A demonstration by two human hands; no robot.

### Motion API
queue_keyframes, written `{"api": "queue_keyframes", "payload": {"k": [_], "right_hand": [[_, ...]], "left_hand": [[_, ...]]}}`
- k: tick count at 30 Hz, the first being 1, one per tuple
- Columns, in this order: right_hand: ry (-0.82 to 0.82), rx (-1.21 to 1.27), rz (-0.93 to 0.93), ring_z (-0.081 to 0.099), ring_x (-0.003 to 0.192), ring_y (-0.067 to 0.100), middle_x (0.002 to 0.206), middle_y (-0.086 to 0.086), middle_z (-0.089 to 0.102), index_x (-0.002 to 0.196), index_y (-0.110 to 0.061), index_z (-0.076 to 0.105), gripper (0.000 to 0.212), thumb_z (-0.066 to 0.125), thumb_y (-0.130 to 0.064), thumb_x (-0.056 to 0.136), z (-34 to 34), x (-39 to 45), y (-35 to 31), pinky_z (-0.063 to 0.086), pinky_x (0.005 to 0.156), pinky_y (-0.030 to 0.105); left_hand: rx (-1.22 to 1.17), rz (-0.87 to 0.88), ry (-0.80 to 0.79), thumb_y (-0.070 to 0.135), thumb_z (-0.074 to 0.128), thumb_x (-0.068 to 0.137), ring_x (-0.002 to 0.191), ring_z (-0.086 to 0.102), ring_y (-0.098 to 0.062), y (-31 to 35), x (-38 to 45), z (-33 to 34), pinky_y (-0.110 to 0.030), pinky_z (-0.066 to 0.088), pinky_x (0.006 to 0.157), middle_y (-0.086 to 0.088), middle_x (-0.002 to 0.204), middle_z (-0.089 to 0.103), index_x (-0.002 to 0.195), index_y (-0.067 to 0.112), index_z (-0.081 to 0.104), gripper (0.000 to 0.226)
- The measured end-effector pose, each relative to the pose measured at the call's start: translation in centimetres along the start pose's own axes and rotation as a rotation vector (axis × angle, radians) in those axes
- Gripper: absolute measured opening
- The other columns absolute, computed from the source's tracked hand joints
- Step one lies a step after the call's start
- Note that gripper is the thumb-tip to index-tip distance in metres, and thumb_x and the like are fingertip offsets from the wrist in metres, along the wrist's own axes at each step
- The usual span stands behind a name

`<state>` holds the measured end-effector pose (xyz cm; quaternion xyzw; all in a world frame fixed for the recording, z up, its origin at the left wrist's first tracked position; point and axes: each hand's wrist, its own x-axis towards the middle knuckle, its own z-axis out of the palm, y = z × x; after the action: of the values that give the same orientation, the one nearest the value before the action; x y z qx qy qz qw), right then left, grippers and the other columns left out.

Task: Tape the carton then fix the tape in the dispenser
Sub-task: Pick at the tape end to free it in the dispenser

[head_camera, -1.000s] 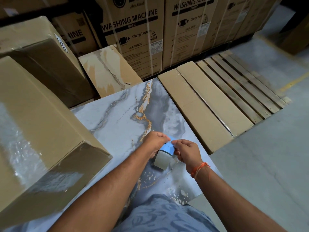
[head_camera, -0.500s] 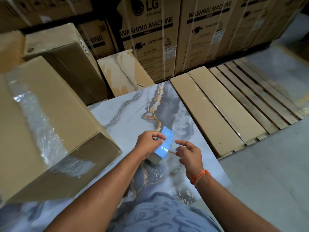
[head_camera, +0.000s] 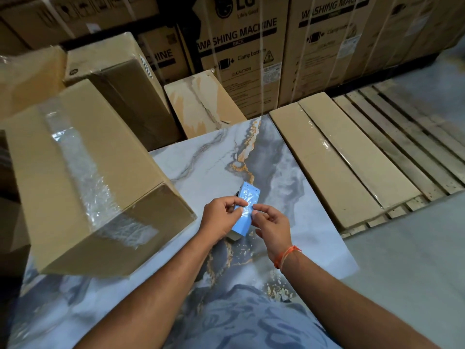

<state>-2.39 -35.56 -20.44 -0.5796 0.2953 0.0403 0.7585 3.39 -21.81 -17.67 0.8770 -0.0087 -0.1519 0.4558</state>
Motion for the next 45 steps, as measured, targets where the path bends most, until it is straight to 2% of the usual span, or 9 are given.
{"api": "queue_keyframes", "payload": {"k": [8,12,15,19,23,26,34,40,45], "right_hand": [[0.008,0.034,-0.024,0.067,0.063,0.01,0.076,0.009,0.069,0.106,-0.003,0.07,0.018,0.067,0.0,0.089,0.3,-0.1,0.0,0.047,0.056,0.021],[0.056,0.085,0.003,0.069,0.061,0.009,0.08,0.008,0.071,0.099,-0.01,0.062,0.013,0.062,-0.001,0.09,0.5,-0.1,-0.1,0.049,0.059,0.025],[0.07,0.144,0.012,0.064,0.057,0.009,0.075,0.008,0.067,0.097,-0.013,0.058,0.014,0.066,-0.004,0.091,0.4,-0.2,-0.3,0.05,0.057,0.025],[0.038,0.089,-0.039,0.064,0.059,0.008,0.074,0.006,0.068,0.102,-0.013,0.057,0.022,0.07,-0.002,0.088,0.0,-0.7,0.0,0.049,0.056,0.023],[0.032,0.056,-0.055,0.062,0.064,0.016,0.073,0.007,0.066,0.099,-0.015,0.058,0.025,0.069,0.004,0.085,0.0,-0.8,0.4,0.049,0.057,0.026],[0.063,-0.001,-0.06,0.066,0.073,0.023,0.079,0.007,0.069,0.101,-0.018,0.061,0.029,0.068,0.002,0.082,0.0,-0.9,0.7,0.05,0.064,0.033],[0.122,-0.249,-0.174,0.064,0.072,0.011,0.089,0.002,0.07,0.109,-0.025,0.064,0.036,0.06,-0.001,0.082,-1.0,-1.1,0.9,0.055,0.07,0.028],[0.139,-0.346,-0.205,0.068,0.08,0.017,0.091,0.002,0.071,0.109,-0.028,0.065,0.037,0.058,-0.003,0.082,-2.1,-0.9,0.9,0.059,0.077,0.035],[0.1,-0.377,-0.215,0.069,0.085,0.017,0.091,0.003,0.07,0.112,-0.025,0.065,0.035,0.059,-0.002,0.086,-3.6,-0.8,0.8,0.059,0.08,0.031]], "left_hand": [[-0.11,-0.008,0.012,0.013,0.072,0.088,0.066,0.054,0.0,-0.7,-0.6,-0.4,-0.014,0.046,0.066,0.016,0.083,0.072,0.097,0.026,0.082,0.019],[-0.136,0.006,0.007,0.015,0.072,0.085,0.065,0.051,-0.007,-0.8,-0.7,-0.4,-0.024,0.046,0.066,-0.008,0.085,0.075,0.092,0.03,0.081,0.019],[-0.168,0.003,-0.007,0.012,0.072,0.086,0.064,0.053,-0.008,-0.6,-0.9,-0.3,-0.021,0.045,0.063,-0.004,0.078,0.074,0.089,0.028,0.08,0.018],[-0.185,-0.016,-0.021,0.014,0.076,0.085,0.064,0.062,-0.007,-0.7,-1.1,-0.4,-0.024,0.046,0.059,0.001,0.068,0.073,0.083,0.028,0.071,0.014],[-0.121,-0.009,-0.013,0.017,0.075,0.084,0.058,0.051,-0.011,-0.9,-1.4,-0.5,-0.026,0.04,0.057,-0.007,0.056,0.06,0.08,0.025,0.065,0.013],[0.014,0.029,0.0,0.017,0.074,0.084,0.051,0.042,-0.008,-0.8,-1.3,-0.6,-0.02,0.037,0.053,0.004,0.052,0.05,0.081,0.025,0.067,0.011],[0.378,0.219,0.001,0.02,0.065,0.087,0.063,0.056,-0.01,-1.2,-1.9,0.6,-0.027,0.046,0.065,0.007,0.083,0.07,0.1,0.035,0.071,0.021],[0.592,0.246,-0.092,0.02,0.06,0.095,0.103,0.068,-0.026,-1.1,-2.0,2.2,-0.033,0.051,0.086,-0.004,0.11,0.077,0.128,0.031,0.071,0.036],[0.733,0.243,-0.11,0.025,0.056,0.096,0.103,0.069,-0.03,-1.3,-2.3,3.0,-0.039,0.055,0.083,-0.005,0.109,0.075,0.127,0.037,0.069,0.036]]}}
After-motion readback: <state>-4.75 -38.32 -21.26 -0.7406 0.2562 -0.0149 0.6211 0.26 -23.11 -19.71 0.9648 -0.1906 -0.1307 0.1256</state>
